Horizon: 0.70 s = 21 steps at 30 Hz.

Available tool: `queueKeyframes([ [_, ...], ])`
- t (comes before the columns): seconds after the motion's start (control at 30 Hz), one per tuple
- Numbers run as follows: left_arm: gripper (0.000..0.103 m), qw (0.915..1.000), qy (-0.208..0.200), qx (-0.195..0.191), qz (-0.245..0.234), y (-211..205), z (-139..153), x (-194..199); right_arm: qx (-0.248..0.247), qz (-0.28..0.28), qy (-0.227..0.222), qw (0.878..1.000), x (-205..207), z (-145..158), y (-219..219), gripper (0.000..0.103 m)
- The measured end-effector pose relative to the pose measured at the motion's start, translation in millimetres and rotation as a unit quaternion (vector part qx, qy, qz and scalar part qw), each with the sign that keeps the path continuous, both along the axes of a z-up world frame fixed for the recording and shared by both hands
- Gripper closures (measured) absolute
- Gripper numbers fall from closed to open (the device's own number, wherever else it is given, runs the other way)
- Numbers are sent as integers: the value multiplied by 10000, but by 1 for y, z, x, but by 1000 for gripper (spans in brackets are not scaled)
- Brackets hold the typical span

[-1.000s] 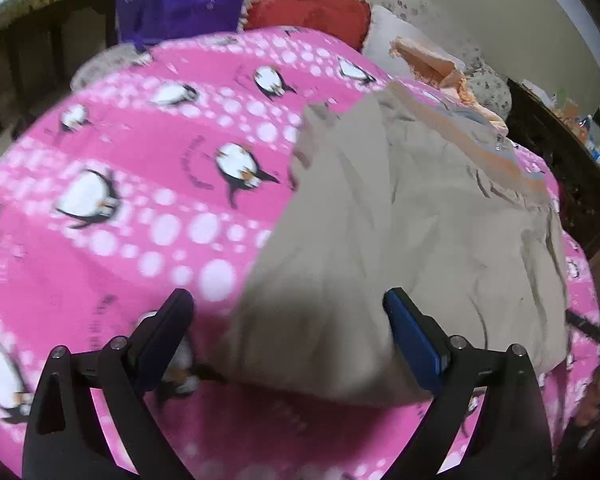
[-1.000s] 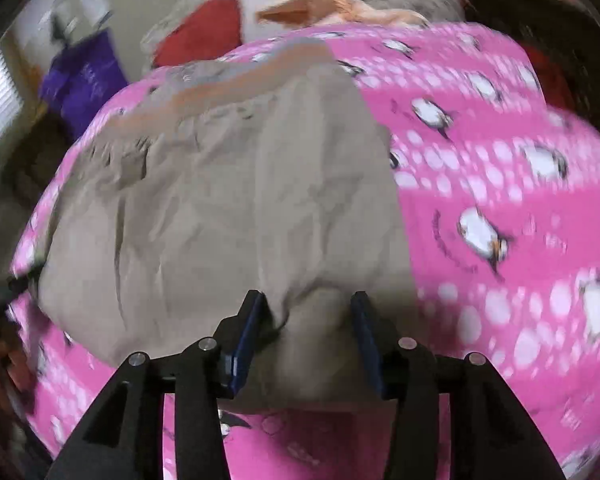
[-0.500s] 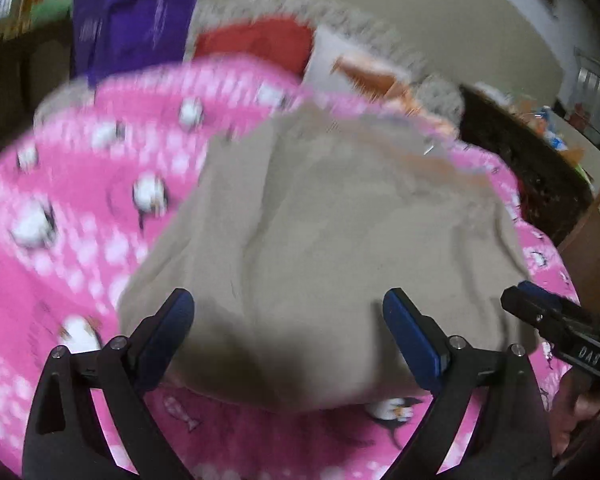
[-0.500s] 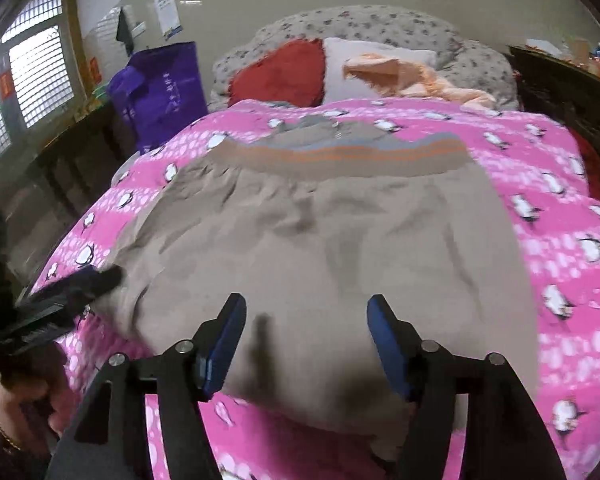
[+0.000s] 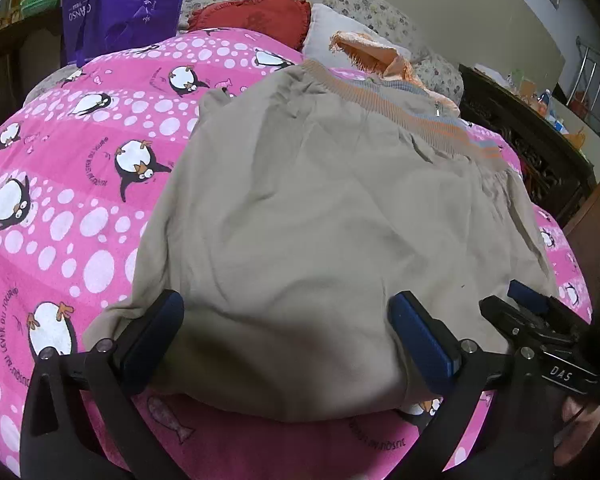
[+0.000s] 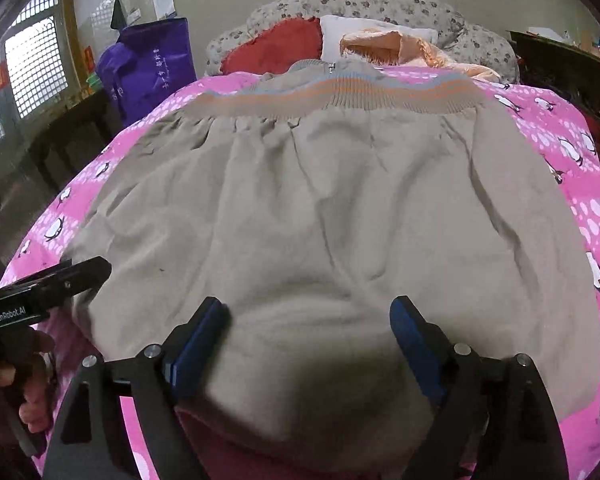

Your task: Fold large clothes

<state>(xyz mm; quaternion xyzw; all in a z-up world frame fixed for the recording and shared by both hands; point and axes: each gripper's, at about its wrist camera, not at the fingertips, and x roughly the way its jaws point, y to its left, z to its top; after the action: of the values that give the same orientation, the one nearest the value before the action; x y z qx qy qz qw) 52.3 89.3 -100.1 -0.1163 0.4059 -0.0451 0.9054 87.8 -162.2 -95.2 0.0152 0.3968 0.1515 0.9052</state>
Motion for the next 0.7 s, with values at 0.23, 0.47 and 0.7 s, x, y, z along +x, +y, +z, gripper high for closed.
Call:
queueKeyframes([
  [0.23,0,10000,-25,-12,-24,-2,1,-4,166,200,86,9996,2,1,5,0],
  [0.47,0,9993,94,353,-18,-13,-1,0,-5,208,68,9998,2,-1,11,0],
  [0.7,0,9988,202,440,-30,-9,7,-5,-121,43,184,9997,-2,26,5,7],
])
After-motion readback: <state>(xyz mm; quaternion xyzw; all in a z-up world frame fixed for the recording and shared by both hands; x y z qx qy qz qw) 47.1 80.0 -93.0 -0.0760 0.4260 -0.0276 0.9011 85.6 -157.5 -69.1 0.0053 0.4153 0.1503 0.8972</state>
